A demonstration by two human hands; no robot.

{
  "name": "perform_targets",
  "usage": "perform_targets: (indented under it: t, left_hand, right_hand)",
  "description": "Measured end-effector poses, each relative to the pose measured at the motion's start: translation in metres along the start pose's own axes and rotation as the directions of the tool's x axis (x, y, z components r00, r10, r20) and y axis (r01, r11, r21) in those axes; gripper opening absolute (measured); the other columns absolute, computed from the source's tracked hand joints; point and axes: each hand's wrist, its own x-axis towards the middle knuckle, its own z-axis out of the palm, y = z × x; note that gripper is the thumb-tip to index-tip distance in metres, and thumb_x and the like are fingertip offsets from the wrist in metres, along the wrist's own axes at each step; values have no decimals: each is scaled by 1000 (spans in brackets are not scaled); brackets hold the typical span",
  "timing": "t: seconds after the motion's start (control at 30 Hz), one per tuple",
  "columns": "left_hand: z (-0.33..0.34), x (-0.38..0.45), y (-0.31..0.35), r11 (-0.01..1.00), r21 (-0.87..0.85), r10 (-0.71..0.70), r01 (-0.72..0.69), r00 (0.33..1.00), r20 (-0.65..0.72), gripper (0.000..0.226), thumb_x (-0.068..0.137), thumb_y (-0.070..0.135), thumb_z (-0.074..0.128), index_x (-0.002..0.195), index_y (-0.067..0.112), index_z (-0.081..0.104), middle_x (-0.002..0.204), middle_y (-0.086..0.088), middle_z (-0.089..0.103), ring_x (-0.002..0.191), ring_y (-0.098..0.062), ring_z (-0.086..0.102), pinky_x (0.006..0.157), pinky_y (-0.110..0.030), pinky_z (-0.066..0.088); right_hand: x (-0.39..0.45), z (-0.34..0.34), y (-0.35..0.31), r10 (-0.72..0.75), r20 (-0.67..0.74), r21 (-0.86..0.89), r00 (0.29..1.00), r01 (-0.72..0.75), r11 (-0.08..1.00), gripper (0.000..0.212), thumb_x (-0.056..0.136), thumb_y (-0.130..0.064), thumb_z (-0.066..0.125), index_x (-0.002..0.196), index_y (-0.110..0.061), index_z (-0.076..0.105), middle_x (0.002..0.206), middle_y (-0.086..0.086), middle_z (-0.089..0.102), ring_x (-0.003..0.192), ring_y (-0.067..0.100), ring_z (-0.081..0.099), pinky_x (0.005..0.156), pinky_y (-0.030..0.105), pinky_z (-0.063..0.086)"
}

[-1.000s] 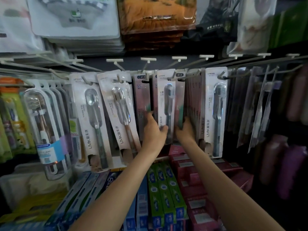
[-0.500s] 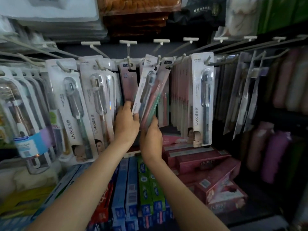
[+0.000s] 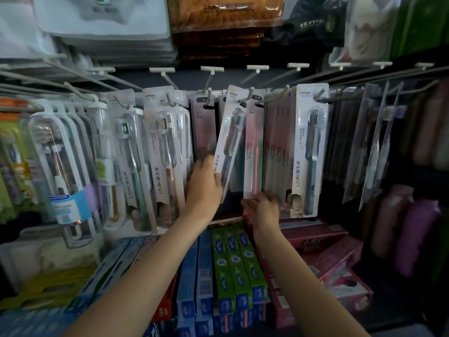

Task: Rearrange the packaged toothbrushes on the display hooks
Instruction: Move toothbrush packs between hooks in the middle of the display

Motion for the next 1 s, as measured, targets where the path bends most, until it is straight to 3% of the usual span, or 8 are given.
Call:
perform_targets:
  t: [0.1,0.17,0.23,0.37,0.5,0.73,0.83,1.0]
  left_hand:
    - [0,-19,2,998,18,54,-54,998,22,44,92,2,47,134,11,37,124,-7,50,101,-14,51,78,-13,33]
    - [-3,-32,2,997,5,76,-77,997,31,53,92,2,48,140,14,30,135,-6,46,106,-14,53,83,-12,34]
    - [-8,-39,1,995,-4,95,-95,995,25,56,92,4,49,143,16,27,138,-6,45,102,-14,57,82,-13,36]
    - [-17,-42,-2,992,8,126,-126,992,23,59,92,7,51,144,17,25,125,-6,54,93,-15,59,77,-18,43]
    - [-29,-48,-6,965,108,238,-240,971,35,55,89,6,54,140,13,35,119,-5,57,96,-16,60,82,-23,47]
    - [-68,-41,-15,921,166,383,-353,900,-208,34,82,3,47,116,6,52,106,-8,54,99,-16,52,88,-27,45]
    - [-77,-36,-22,934,239,330,-264,895,-300,36,79,6,48,114,10,49,112,-10,49,107,-22,46,95,-29,38]
    - [-86,-40,-35,990,79,134,-114,926,-354,44,82,15,57,124,9,42,121,-11,41,108,-14,44,96,-12,32]
  right_hand:
    - [-7,-5,1,97,53,-85,994,-93,992,37,94,-1,41,130,0,38,123,20,54,86,23,63,86,32,51]
    - [-12,-7,-2,54,84,-143,995,-41,989,38,93,-1,43,130,5,40,123,24,55,89,23,63,72,25,53]
    - [-18,-6,-9,-30,107,-123,994,43,992,32,94,-8,45,125,1,45,116,20,61,93,23,63,78,27,52]
    - [-29,4,-22,-205,231,-249,951,261,933,29,95,-23,50,122,-13,49,115,6,60,106,17,58,97,30,45]
    - [-34,7,-26,-194,423,-306,885,341,889,36,91,-26,56,124,-14,47,112,4,62,104,17,60,90,29,50]
    - [-25,9,-37,-395,391,-502,831,552,666,41,86,-19,64,123,-11,47,102,-2,58,95,10,56,76,15,45]
    - [-24,13,-38,-424,364,-503,829,558,659,43,87,-21,63,124,-12,45,111,1,56,103,14,55,84,20,44]
    - [-40,25,-35,-622,391,-459,679,729,507,35,86,-15,62,118,-13,47,104,-1,54,92,9,54,74,10,45]
